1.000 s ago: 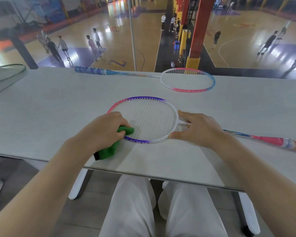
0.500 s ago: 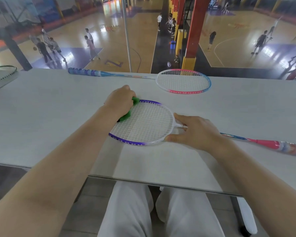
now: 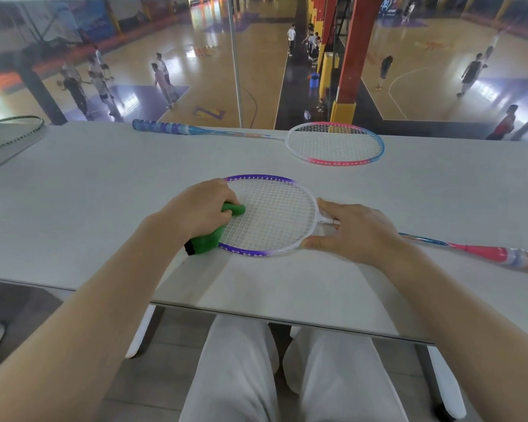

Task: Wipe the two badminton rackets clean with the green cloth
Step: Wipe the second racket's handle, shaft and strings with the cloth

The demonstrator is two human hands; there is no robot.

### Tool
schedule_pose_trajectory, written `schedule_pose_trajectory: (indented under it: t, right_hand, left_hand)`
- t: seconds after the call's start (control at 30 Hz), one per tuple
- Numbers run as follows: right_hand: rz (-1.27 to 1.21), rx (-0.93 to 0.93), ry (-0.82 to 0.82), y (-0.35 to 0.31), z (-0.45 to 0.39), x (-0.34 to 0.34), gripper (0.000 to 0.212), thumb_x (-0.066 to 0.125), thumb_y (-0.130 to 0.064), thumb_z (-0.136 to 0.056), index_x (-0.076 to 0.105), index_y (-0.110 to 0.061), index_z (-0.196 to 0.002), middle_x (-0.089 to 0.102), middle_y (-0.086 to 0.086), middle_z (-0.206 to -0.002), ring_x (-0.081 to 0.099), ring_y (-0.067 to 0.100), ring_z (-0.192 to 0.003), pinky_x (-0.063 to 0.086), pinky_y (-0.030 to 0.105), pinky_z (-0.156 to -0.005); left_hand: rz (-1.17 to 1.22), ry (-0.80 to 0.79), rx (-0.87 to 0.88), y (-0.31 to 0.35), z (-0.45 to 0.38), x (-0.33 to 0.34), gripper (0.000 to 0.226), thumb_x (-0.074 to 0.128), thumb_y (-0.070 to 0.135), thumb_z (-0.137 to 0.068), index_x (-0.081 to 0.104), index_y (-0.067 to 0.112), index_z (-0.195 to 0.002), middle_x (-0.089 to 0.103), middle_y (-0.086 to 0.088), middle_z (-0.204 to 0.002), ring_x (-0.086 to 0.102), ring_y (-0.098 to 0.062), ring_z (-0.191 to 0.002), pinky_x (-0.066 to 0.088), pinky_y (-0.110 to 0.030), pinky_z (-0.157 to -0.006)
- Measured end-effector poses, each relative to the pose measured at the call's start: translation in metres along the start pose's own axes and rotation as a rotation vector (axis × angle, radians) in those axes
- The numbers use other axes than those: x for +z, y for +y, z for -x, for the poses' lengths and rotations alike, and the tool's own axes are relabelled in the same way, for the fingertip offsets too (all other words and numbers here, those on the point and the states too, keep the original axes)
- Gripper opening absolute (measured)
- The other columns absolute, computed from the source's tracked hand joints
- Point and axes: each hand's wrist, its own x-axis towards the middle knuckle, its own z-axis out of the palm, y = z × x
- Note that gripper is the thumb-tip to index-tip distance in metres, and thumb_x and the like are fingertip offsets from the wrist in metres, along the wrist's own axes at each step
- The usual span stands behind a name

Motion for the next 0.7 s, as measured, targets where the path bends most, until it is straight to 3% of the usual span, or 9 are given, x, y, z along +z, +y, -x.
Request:
schedule_pose_trajectory:
  t: [0.4, 0.7]
  right_hand:
    - [-0.033, 0.02, -0.008, -0.004, 0.004, -0.004, 0.089, 0.059, -0.084, -0.066, 0.033, -0.05, -0.144, 0.057, -0.016, -0.136, 0.055, 0.015, -0.122, 0.046, 0.036, -0.096]
    - [-0.062, 0.016, 0.013, -0.002, 0.003, -0.004, 0.086, 0.06, -0.083, -0.066, 0.038, -0.048, -0.142, 0.06, -0.016, -0.131, 0.057, 0.015, -0.117, 0.046, 0.035, -0.093]
  left_hand:
    - [0.052, -0.004, 0.02, 0.002, 0.062, 0.006, 0.031, 0.053, 0.023, -0.093, 0.066, 0.028, -0.12, 0.051, 0.012, -0.104, 0.052, -0.01, -0.097, 0.042, -0.025, -0.089]
    - [-0.046, 0.196, -0.068, -0.009, 0.036, 0.018, 0.03, 0.05, 0.019, -0.094, 0.066, 0.02, -0.119, 0.053, 0.0, -0.108, 0.055, -0.019, -0.091, 0.044, -0.03, -0.08]
